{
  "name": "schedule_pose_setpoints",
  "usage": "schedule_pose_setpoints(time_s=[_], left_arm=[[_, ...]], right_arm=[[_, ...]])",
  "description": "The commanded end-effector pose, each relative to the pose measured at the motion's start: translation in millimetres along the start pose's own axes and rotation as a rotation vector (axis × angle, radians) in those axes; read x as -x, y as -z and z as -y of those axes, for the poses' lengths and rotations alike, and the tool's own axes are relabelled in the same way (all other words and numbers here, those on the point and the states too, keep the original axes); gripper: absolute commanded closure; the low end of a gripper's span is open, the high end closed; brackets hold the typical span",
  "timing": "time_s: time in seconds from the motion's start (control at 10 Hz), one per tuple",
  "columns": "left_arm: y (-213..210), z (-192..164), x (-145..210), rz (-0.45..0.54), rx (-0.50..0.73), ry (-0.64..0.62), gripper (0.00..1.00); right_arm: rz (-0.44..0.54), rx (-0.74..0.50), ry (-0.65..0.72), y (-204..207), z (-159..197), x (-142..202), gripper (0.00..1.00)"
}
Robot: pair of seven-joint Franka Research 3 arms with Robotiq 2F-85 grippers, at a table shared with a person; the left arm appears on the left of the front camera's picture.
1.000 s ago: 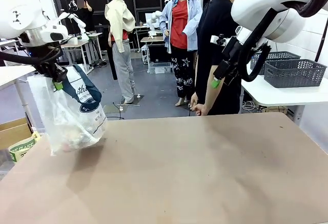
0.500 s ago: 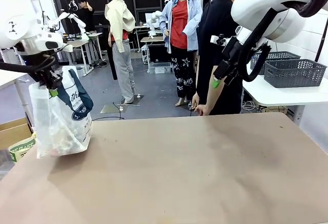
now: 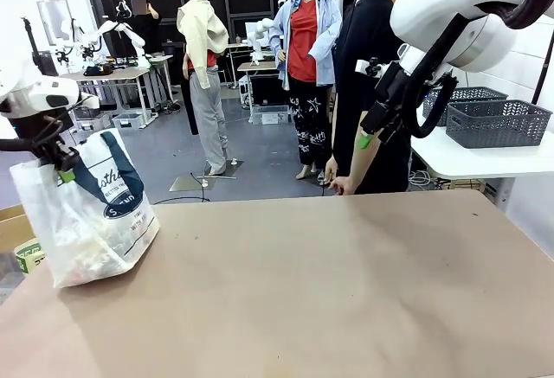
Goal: Transfer purchased items from the store into the shopping bag.
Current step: Move the Reusable shopping bag to the right side of the table.
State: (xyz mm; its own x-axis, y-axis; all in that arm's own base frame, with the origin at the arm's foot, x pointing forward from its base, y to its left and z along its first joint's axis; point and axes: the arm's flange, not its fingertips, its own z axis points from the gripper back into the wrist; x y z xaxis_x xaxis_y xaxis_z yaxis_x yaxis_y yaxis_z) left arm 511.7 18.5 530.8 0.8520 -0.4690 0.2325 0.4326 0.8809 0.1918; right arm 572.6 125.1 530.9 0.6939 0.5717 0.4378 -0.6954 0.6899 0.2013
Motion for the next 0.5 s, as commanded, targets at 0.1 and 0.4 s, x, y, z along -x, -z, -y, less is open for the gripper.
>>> schedule_pose_setpoints(time_s=[0.1,0.4], left_arm=[[-3.0,-1.9,12.8,0.047,0.019,0.021,1.0],[-12.9,8.4,8.0,0.074,0.056,0.044,0.61]], right_arm=[[-0.009,0.023,0.005,1.5,-0.7,-1.1,0.0],[-0.009,0.023,0.005,1.5,-0.7,-1.1,0.0]])
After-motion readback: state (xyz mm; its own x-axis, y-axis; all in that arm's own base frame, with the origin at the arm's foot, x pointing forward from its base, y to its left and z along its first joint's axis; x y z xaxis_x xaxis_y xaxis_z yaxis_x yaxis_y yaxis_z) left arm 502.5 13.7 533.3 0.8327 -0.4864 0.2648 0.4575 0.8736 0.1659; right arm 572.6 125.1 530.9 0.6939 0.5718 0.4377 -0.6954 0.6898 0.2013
